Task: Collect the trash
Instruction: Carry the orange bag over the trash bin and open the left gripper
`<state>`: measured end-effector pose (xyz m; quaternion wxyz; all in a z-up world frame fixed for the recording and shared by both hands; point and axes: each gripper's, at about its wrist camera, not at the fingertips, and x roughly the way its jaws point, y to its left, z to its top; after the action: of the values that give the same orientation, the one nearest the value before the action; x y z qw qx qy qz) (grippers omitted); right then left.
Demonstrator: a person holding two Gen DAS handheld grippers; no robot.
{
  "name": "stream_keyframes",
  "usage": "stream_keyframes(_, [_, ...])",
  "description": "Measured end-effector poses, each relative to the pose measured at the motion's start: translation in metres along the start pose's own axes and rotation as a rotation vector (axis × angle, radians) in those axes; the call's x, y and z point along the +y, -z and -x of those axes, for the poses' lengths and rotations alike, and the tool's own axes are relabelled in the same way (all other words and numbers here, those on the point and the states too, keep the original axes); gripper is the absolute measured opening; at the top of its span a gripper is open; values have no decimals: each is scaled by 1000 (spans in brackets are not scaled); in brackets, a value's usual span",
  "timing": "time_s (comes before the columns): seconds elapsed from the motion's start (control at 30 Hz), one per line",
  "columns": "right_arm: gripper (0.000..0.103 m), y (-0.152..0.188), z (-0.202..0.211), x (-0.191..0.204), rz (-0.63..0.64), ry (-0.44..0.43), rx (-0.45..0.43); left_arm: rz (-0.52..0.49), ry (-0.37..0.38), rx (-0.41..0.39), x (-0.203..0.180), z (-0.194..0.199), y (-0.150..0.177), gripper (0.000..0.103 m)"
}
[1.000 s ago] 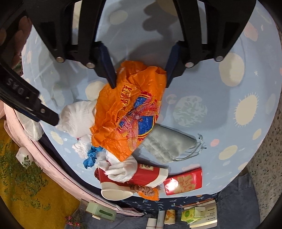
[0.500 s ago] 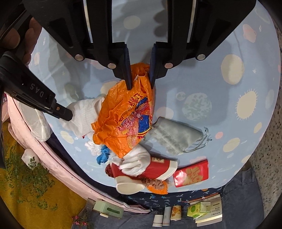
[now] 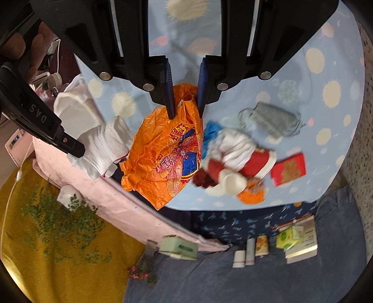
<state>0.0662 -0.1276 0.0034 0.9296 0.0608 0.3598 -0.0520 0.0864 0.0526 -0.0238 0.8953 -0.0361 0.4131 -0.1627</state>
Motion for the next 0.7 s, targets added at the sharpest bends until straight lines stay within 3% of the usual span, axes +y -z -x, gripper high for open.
stream_keyframes(0.33, [5, -27, 39, -93, -99, 116, -101, -128, 94, -57, -95, -2, -32, 18])
stream_keyframes(0.7, [5, -20, 34, -173, -195, 194, -85, -236, 179, -17, -180, -37, -40, 18])
